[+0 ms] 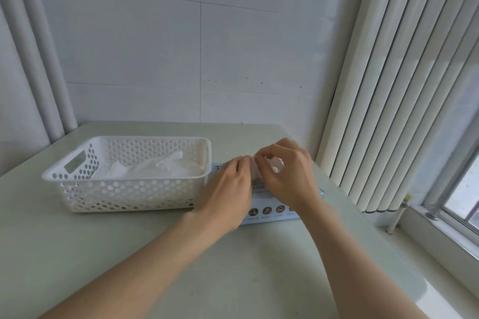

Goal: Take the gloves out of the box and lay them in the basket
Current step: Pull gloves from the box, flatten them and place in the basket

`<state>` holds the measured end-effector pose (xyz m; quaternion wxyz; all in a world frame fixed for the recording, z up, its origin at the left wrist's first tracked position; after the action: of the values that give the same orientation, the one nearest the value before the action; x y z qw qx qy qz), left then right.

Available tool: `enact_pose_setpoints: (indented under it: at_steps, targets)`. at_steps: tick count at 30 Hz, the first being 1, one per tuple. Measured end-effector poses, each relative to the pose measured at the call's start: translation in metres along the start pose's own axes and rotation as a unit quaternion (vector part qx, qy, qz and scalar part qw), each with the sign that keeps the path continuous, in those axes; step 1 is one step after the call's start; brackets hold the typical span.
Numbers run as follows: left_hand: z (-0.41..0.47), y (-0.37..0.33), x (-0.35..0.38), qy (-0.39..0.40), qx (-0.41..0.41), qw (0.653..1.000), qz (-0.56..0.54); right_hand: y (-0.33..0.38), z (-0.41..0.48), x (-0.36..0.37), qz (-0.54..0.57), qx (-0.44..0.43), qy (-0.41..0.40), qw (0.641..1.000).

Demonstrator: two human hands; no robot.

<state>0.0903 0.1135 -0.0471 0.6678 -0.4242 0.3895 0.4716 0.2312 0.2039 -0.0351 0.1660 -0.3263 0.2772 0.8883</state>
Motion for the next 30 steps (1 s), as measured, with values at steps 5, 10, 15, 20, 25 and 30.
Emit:
enact_pose_setpoints:
  at_steps: [5, 10, 15, 20, 25, 30]
  targets:
    - [0.0, 0.001, 0.004, -0.025, -0.058, 0.998, -0.03, 0.004, -0.001, 0.004, -0.003, -0.017, -0.017, 1.0]
    - [0.0, 0.001, 0.003, -0.021, -0.066, 0.997, -0.046, 0.009, 0.001, 0.009, 0.04, 0.034, 0.001, 0.999]
    - [-0.002, 0.002, 0.005, -0.024, -0.06, 0.997, -0.037, 0.012, 0.002, 0.003, 0.128, 0.121, 0.005, 0.984]
    - [-0.002, 0.002, 0.006, -0.024, -0.049, 0.998, -0.027, 0.013, 0.003, -0.007, 0.221, 0.191, -0.03, 0.956]
    - [0.0, 0.003, 0.007, -0.005, -0.036, 0.999, -0.03, 0.007, 0.009, -0.014, 0.309, 0.248, -0.158, 0.904]
    - [0.001, 0.005, 0.007, -0.004, -0.036, 0.999, -0.041, -0.001, 0.011, -0.01, 0.365, 0.265, -0.171, 0.876]
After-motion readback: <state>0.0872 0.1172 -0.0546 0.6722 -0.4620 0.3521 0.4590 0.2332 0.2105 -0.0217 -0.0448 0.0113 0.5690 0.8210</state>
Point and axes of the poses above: each hand's wrist, its own z-axis towards the middle knuckle, its own x-axis out of the palm, y = z × x, the point moved 1 cm from there along z, towards the middle knuckle, and after that the axes turned 15 degrees about y, right-handed, at the moved point
